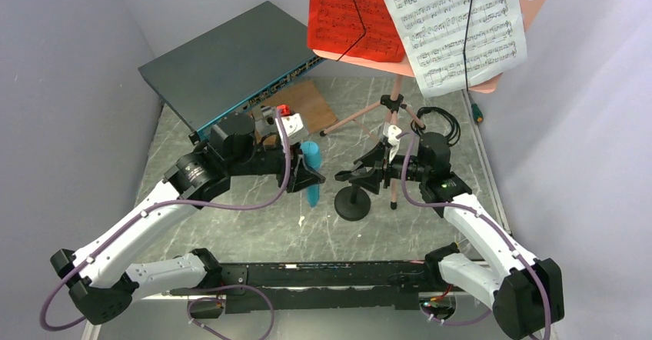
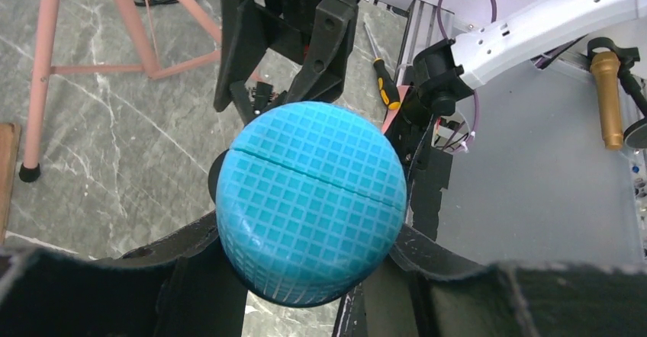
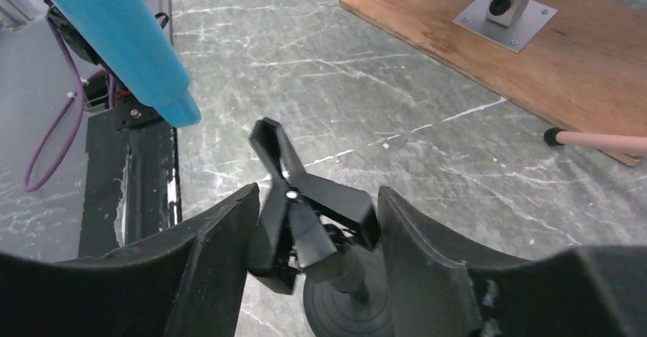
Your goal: Set up the instrument practice props
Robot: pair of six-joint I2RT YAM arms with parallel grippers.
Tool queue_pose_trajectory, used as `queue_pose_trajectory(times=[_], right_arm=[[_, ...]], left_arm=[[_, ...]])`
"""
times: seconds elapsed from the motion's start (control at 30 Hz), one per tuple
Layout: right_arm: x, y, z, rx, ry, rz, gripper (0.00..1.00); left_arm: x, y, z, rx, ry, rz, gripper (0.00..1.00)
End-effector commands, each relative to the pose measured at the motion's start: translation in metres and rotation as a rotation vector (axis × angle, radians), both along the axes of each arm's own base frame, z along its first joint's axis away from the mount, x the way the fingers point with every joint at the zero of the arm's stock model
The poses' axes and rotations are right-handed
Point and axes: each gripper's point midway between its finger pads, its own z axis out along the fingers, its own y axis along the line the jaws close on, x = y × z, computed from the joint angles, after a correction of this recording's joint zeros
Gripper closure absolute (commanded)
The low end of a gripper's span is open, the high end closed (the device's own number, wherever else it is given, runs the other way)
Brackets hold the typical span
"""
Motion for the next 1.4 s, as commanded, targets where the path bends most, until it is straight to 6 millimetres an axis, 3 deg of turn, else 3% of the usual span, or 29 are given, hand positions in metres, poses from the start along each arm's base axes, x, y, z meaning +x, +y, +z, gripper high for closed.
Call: queue_pose_trajectory(times=[0.0, 0.23, 0.57, 0.83, 1.0, 1.13, 1.37], right_arm=[[0.000, 0.004, 0.014, 0.022, -0.087, 0.054, 0.51], [-0.001, 0.004, 0.009, 0.024, -0.090, 0.062, 1.00], [0.001, 0.003, 0.005, 0.064, -0.112, 0.022, 1.00], [0.002, -0.002, 0.012, 0.140, -0.112, -0.073, 1.00], [0.002, -0.007, 0.017, 0.215, -0.096, -0.139, 1.00], [0.003, -0.011, 0.016, 0.240, -0.098, -0.188, 1.00], [-0.003, -0.006, 0.013, 0.280, -0.087, -0.201, 1.00]], left_arm=[[0.010, -0.002, 0.032, -0.093, -0.022, 0.000, 1.00], [0.031, -0.013, 0.022, -0.068, -0.024, 0.004, 1.00], [0.053, -0.036, 0.009, -0.118, -0.142, -0.027, 1.00], [0.043, -0.046, -0.003, -0.137, -0.276, -0.052, 1.00], [0.041, -0.058, -0.009, -0.207, -0.369, -0.008, 1.00], [0.058, -0.062, -0.013, -0.255, -0.383, 0.105, 1.00], [0.069, -0.072, -0.001, -0.407, -0.367, 0.166, 1.00]])
